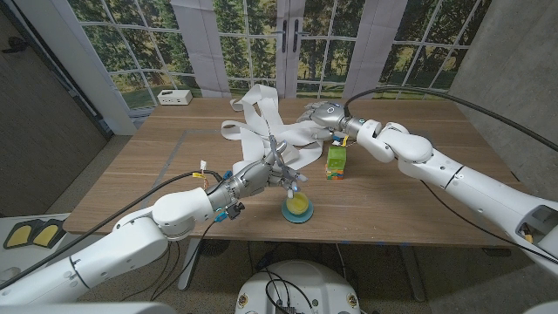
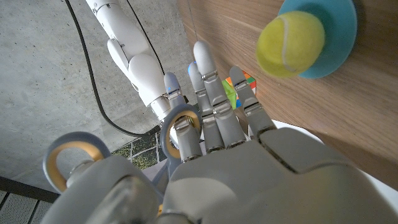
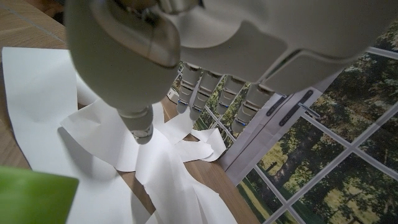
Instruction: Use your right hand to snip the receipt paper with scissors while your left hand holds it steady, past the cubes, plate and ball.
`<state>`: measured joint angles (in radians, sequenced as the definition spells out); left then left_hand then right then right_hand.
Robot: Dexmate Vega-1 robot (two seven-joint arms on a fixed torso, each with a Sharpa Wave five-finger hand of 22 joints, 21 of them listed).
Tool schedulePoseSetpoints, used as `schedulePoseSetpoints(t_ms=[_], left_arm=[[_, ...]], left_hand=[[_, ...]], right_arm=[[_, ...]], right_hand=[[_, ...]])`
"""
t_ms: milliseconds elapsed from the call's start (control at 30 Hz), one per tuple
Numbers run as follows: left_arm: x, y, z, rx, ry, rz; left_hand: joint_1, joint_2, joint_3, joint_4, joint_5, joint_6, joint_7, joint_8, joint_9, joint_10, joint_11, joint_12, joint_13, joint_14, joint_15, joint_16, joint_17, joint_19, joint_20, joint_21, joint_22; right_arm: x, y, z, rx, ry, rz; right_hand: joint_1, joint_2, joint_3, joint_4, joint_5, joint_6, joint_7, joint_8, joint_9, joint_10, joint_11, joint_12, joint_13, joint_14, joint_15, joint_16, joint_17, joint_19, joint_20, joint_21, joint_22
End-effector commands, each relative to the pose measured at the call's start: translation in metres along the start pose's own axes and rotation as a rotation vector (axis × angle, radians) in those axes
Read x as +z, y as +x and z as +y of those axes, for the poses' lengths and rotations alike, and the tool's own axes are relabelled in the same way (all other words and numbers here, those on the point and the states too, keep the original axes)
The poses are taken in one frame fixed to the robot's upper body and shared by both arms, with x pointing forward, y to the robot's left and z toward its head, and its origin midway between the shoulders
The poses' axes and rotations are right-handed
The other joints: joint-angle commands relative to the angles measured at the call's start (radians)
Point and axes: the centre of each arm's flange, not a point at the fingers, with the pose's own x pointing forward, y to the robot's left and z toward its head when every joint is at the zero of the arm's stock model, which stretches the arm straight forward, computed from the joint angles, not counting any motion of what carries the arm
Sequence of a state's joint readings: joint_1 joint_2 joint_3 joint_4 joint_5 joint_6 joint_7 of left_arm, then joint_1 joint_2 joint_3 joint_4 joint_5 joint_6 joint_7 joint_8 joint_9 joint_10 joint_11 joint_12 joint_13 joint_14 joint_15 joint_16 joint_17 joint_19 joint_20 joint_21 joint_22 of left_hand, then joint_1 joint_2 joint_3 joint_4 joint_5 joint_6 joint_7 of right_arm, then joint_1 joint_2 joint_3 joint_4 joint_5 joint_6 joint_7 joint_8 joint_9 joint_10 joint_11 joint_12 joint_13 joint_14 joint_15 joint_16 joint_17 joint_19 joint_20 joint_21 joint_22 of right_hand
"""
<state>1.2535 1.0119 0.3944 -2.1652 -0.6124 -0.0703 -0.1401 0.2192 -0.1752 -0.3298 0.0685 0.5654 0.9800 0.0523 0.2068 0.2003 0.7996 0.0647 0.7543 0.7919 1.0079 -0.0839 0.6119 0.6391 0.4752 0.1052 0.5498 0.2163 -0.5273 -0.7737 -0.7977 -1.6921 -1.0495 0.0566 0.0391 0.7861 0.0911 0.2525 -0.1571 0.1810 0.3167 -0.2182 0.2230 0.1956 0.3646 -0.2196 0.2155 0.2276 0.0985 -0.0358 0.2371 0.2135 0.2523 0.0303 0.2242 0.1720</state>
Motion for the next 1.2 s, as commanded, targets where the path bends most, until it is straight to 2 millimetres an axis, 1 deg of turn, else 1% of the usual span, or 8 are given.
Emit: schedulePoseSetpoints(t_ms=[33, 100, 200, 433, 833, 933, 1033, 1200], left_arm=[[-0.001, -0.002, 0.000, 0.003, -0.001, 0.004], [-0.001, -0.002, 0.000, -0.001, -0.001, 0.003], [-0.001, -0.003, -0.001, 0.005, -0.006, 0.005], [-0.001, -0.003, 0.000, 0.009, -0.004, 0.005], [-0.002, -0.005, -0.001, 0.015, -0.009, 0.007], [-0.002, -0.005, -0.001, 0.015, -0.010, 0.006], [-0.002, -0.005, -0.002, 0.013, -0.008, 0.006], [-0.003, -0.005, -0.002, 0.020, -0.009, 0.007]], left_hand=[[0.000, 0.008, -0.020, -0.025, 0.002, -0.041, 0.159, 0.000, -0.001, 0.044, -0.039, 0.000, 0.004, 0.007, -0.002, 0.006, 0.003, 0.009, -0.003, -0.001, 0.002], [0.000, 0.008, -0.020, -0.025, 0.002, -0.041, 0.159, 0.000, -0.001, 0.044, -0.039, 0.001, 0.005, 0.008, -0.002, 0.007, 0.004, 0.009, -0.003, -0.001, 0.002], [0.000, 0.008, -0.020, -0.025, 0.002, -0.043, 0.159, -0.001, -0.001, 0.043, -0.041, 0.000, 0.005, 0.006, -0.001, 0.006, 0.003, 0.009, -0.004, -0.002, 0.002], [0.000, 0.008, -0.020, -0.025, 0.002, -0.044, 0.159, -0.001, -0.001, 0.045, -0.040, 0.000, 0.003, 0.008, 0.000, 0.007, 0.002, 0.010, -0.004, -0.003, 0.002], [0.001, 0.009, -0.019, -0.024, 0.002, -0.047, 0.159, -0.003, -0.001, 0.038, -0.041, 0.002, 0.012, 0.008, -0.004, 0.008, 0.001, 0.012, -0.005, -0.005, 0.002], [0.001, 0.010, -0.019, -0.024, 0.002, -0.046, 0.159, -0.003, -0.001, 0.038, -0.041, 0.002, 0.011, 0.009, -0.004, 0.009, 0.003, 0.013, -0.006, -0.005, 0.002], [0.001, 0.010, -0.019, -0.024, 0.002, -0.046, 0.159, -0.003, -0.001, 0.038, -0.041, 0.001, 0.009, 0.010, -0.004, 0.009, 0.001, 0.013, -0.006, -0.005, 0.002], [0.002, 0.011, -0.019, -0.024, 0.002, -0.045, 0.159, -0.002, -0.001, 0.038, -0.042, 0.005, 0.016, 0.011, -0.004, 0.012, 0.003, 0.015, -0.006, -0.006, 0.002]], right_arm=[[-0.004, 0.006, 0.012, -0.027, -0.025, -0.018], [-0.004, 0.007, 0.013, -0.026, -0.030, -0.019], [-0.001, 0.014, 0.014, 0.024, -0.055, -0.026], [0.002, 0.019, 0.015, 0.042, -0.071, -0.040], [-0.002, 0.024, 0.022, 0.096, -0.079, -0.041], [-0.003, 0.026, 0.022, 0.114, -0.076, -0.040], [-0.005, 0.030, 0.018, 0.184, -0.053, -0.043], [-0.005, 0.032, 0.018, 0.183, -0.052, -0.043]], right_hand=[[0.016, 0.000, 0.002, -0.003, 0.003, 0.013, 0.001, 0.003, 0.000, 0.012, 0.000, 0.006, 0.000, 0.014, -0.152, 0.006, 0.000, 0.009, -0.007, -0.007, 0.004], [0.021, 0.001, 0.003, -0.004, 0.003, 0.014, 0.001, 0.002, 0.000, 0.014, -0.001, 0.006, 0.000, 0.015, -0.154, 0.006, 0.000, 0.010, -0.010, -0.007, 0.004], [0.026, 0.002, 0.004, -0.004, 0.004, 0.015, 0.001, 0.001, 0.000, 0.016, -0.001, 0.006, 0.000, 0.016, -0.156, 0.007, -0.001, 0.010, -0.014, -0.008, 0.004], [0.047, 0.004, 0.005, -0.006, 0.004, 0.004, 0.000, -0.008, 0.000, 0.007, -0.001, -0.001, -0.002, 0.002, -0.158, 0.000, -0.001, 0.001, -0.011, -0.016, 0.004], [0.063, 0.004, 0.005, -0.006, 0.005, 0.002, 0.000, -0.011, 0.000, 0.003, -0.002, -0.003, -0.001, -0.005, -0.161, -0.003, -0.002, -0.003, -0.017, -0.020, 0.003], [0.064, 0.003, 0.004, -0.006, 0.005, 0.002, 0.000, -0.012, 0.001, 0.003, -0.002, -0.004, -0.001, -0.008, -0.161, -0.004, -0.002, -0.003, -0.018, -0.021, 0.003], [0.069, 0.001, 0.002, -0.005, 0.006, 0.002, 0.000, -0.013, 0.001, -0.001, -0.002, -0.006, -0.003, -0.019, -0.159, -0.009, -0.003, -0.007, -0.017, -0.023, 0.003], [0.072, -0.001, -0.001, -0.002, 0.007, -0.003, 0.000, -0.017, 0.000, -0.007, -0.001, -0.009, -0.004, -0.025, -0.157, -0.012, -0.003, -0.013, -0.015, -0.026, 0.003]])
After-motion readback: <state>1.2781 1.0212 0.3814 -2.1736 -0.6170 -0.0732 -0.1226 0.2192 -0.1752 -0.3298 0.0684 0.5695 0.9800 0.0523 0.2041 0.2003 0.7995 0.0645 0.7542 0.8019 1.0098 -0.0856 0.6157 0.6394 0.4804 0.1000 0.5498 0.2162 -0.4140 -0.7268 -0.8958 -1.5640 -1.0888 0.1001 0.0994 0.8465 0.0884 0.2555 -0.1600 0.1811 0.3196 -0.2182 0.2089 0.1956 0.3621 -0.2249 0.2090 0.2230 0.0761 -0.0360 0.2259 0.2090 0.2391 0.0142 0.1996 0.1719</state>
